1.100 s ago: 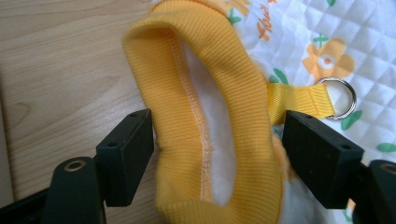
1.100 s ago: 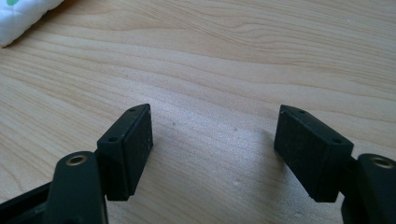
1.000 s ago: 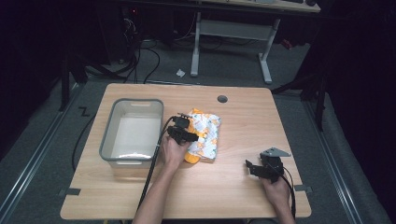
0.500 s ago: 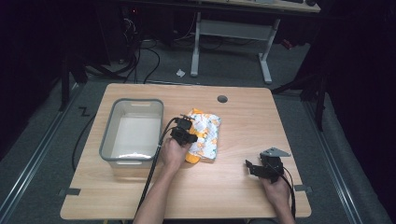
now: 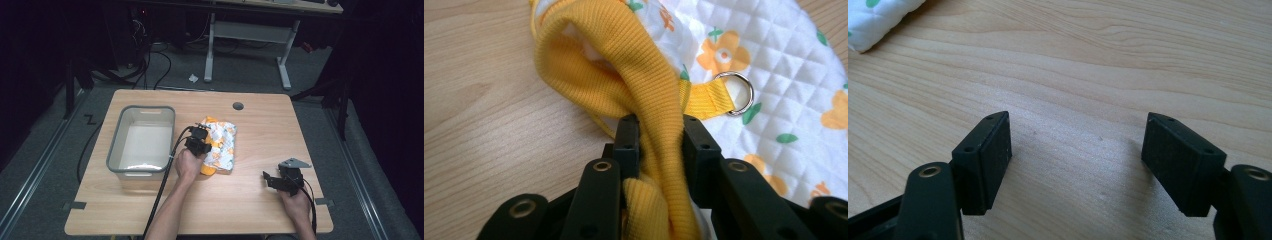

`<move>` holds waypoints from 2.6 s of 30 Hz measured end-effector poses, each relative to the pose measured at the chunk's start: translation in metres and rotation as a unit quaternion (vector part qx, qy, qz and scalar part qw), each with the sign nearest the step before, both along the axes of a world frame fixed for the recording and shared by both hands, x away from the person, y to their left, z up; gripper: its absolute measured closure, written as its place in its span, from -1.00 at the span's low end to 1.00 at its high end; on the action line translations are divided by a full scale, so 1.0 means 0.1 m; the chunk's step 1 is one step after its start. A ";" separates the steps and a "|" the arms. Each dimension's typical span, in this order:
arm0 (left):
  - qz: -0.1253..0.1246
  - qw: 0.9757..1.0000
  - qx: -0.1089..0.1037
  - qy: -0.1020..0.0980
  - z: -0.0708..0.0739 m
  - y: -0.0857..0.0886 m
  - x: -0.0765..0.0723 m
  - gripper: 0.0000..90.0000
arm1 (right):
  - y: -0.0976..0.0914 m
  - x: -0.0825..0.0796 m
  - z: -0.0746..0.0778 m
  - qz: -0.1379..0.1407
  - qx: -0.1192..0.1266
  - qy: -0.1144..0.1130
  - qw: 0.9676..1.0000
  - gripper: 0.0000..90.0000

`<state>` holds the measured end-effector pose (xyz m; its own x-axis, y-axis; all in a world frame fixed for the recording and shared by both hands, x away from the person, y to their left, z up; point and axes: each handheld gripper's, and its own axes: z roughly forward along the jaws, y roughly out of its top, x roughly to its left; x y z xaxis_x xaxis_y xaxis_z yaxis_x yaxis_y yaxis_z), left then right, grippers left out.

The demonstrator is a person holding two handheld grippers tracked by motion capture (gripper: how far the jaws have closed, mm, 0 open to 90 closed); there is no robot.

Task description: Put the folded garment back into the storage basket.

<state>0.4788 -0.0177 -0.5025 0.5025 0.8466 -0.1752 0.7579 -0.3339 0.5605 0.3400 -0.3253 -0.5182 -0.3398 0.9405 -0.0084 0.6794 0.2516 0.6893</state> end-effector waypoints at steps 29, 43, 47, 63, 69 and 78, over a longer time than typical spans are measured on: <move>-0.038 0.996 -0.067 -0.055 0.49 0.11 -0.26 0.64 | 0.00 0.00 0.00 0.000 0.000 0.000 1.000 -0.37; -0.051 0.992 -0.082 -0.076 0.68 0.17 -0.39 0.64 | 0.00 0.00 0.00 0.000 0.000 0.000 1.000 -0.37; -0.050 0.992 -0.086 -0.079 0.73 0.21 -0.41 0.64 | 0.00 0.00 0.00 0.000 0.000 0.000 1.000 -0.37; -0.048 0.990 -0.104 -0.085 0.88 0.40 -0.47 0.64 | 0.00 0.00 0.00 0.001 0.000 0.000 1.000 -0.37; -0.047 0.989 -0.109 -0.088 0.92 0.46 -0.49 0.64 | 0.00 0.00 0.00 0.001 0.000 -0.001 1.000 -0.37; -0.044 0.988 -0.118 -0.092 0.99 0.53 -0.50 0.64 | 0.00 0.00 0.00 0.001 -0.001 0.000 1.000 -0.37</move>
<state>0.4288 0.0356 -0.4031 0.6137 0.7452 -0.2610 0.6097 -0.2371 0.7563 0.3400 -0.3253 -0.5182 -0.3421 0.9396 -0.0097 0.6782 0.2540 0.6896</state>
